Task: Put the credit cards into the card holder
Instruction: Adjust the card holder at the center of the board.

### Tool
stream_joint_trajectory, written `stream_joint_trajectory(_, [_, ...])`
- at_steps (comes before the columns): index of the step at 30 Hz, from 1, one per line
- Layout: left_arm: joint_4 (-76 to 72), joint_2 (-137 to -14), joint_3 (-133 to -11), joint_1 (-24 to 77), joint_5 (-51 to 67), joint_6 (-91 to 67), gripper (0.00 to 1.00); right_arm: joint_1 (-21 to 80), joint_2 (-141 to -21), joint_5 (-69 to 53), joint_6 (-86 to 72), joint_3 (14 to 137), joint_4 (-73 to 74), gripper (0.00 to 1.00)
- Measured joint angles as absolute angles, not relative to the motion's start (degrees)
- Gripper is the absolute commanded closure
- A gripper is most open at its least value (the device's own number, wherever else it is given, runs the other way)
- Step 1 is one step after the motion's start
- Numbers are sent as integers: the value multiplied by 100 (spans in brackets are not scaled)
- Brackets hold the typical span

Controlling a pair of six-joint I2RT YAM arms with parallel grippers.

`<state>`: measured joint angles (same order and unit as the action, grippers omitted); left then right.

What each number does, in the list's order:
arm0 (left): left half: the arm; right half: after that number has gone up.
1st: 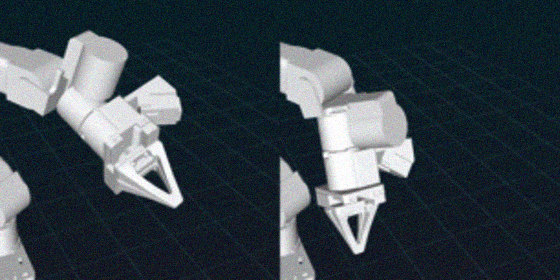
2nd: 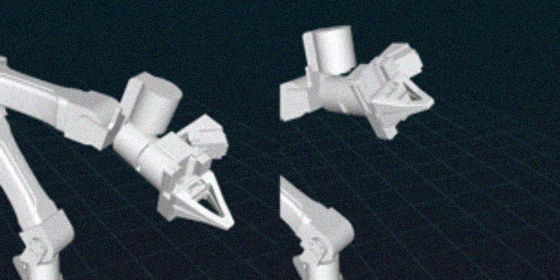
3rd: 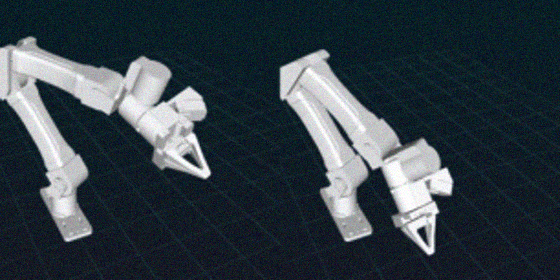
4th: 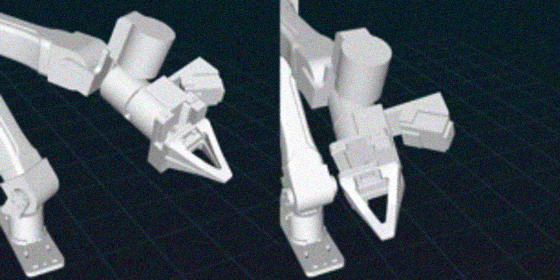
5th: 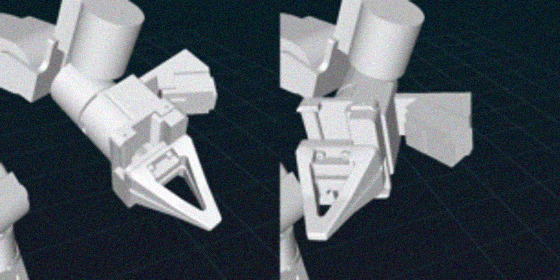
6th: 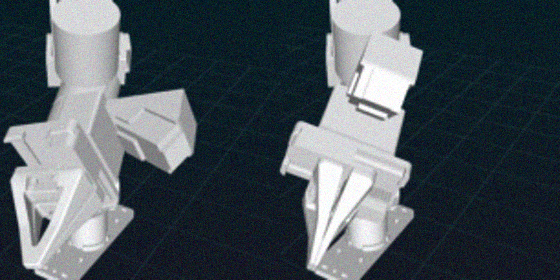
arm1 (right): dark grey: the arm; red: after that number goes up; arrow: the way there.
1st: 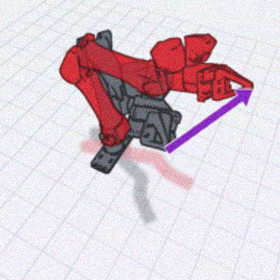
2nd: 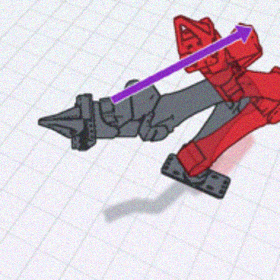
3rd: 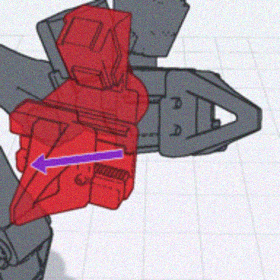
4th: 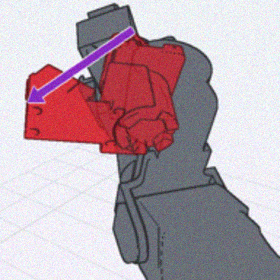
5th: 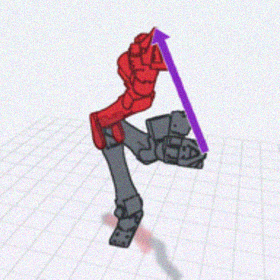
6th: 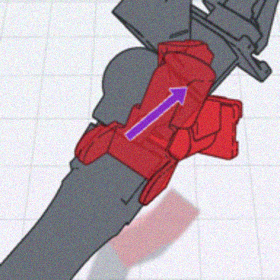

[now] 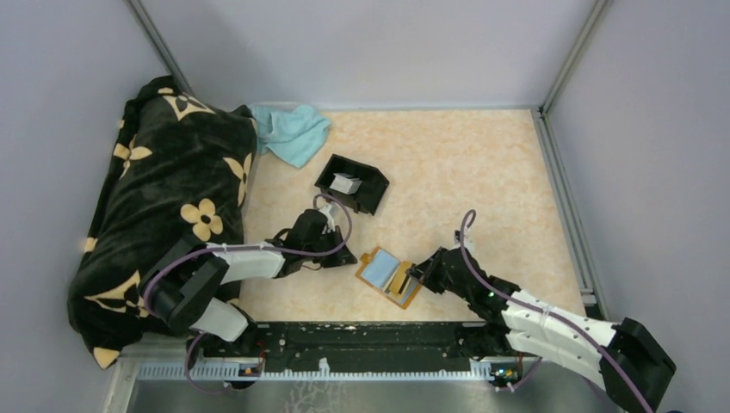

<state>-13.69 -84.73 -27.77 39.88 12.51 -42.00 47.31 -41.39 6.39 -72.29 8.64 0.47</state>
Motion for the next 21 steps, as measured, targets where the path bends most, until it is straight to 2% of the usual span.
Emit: stream_joint_trajectory(21, [-1693, -8569, -2751, 4372, 897, -4451, 100, 4786, -5706, 908, -7955, 875, -1076, 100])
